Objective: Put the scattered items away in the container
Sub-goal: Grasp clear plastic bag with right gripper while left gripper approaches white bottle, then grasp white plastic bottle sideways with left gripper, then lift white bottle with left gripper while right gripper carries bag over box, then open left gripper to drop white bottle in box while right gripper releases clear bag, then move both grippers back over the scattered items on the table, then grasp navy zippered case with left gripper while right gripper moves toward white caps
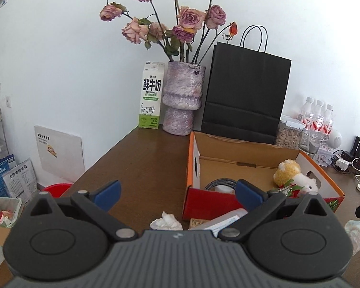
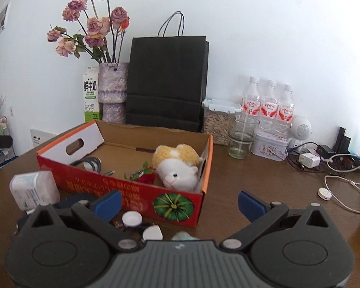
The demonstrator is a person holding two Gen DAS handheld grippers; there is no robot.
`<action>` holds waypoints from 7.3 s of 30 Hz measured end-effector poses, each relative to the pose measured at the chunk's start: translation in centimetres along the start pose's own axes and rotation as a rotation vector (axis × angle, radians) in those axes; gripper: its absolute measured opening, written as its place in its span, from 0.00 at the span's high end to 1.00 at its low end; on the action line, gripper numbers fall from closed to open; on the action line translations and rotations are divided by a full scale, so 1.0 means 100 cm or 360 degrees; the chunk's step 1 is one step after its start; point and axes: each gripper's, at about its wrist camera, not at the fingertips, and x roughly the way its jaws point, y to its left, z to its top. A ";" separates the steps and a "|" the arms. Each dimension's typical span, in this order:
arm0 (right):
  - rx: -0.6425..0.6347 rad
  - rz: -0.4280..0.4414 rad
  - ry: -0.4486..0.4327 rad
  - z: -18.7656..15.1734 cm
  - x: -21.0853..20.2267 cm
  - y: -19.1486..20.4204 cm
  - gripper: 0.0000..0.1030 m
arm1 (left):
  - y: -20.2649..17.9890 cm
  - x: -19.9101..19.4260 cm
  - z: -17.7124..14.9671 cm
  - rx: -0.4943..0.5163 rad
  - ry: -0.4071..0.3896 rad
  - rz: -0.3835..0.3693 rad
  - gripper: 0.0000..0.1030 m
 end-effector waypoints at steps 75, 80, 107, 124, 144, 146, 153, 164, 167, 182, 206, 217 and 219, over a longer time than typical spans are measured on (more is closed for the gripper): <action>0.0093 0.0038 0.0030 -0.047 0.030 -0.014 0.52 | -0.060 0.038 -0.053 -0.0025 0.0091 0.0010 0.13; 0.0101 0.0086 -0.0043 -0.034 0.020 -0.003 0.52 | -0.065 0.029 -0.046 -0.0001 0.0050 -0.0020 0.13; 0.0086 0.0229 -0.0296 0.078 0.082 0.061 0.51 | -0.102 0.069 0.046 -0.0020 -0.0232 -0.0225 0.13; 0.0036 0.0173 -0.0134 0.050 0.131 0.057 0.51 | -0.103 0.137 0.015 0.0096 -0.0032 -0.0152 0.13; 0.0098 0.0141 -0.0202 0.053 0.122 0.052 0.00 | -0.113 0.123 0.014 0.0144 -0.0149 -0.0127 0.00; 0.0093 0.0141 -0.0200 0.053 0.122 0.053 0.00 | -0.113 0.123 0.013 0.0139 -0.0145 -0.0124 0.00; 0.0073 0.0135 -0.0193 0.051 0.120 0.055 0.00 | -0.111 0.124 0.013 0.0122 -0.0133 -0.0122 0.00; 0.0035 0.0090 -0.0265 0.047 0.092 0.053 0.00 | -0.095 0.097 0.012 0.0070 -0.0245 -0.0122 0.00; 0.0016 0.0079 -0.0273 0.043 0.080 0.052 0.00 | -0.090 0.085 0.009 0.0087 -0.0259 -0.0103 0.00; 0.0009 0.0035 -0.0275 -0.001 0.008 0.042 0.00 | -0.061 0.017 -0.021 0.0124 -0.0243 -0.0088 0.00; -0.0008 0.0079 0.0080 -0.048 -0.010 0.019 0.00 | -0.071 -0.011 -0.041 0.0218 0.0194 -0.0240 0.00; -0.0018 0.0107 0.0223 -0.032 0.020 -0.015 0.00 | -0.143 0.047 -0.040 0.0407 0.0589 -0.0288 0.00; -0.0047 0.0118 0.0234 -0.029 0.024 -0.017 0.00 | -0.152 0.056 -0.038 0.0456 0.0640 -0.0259 0.00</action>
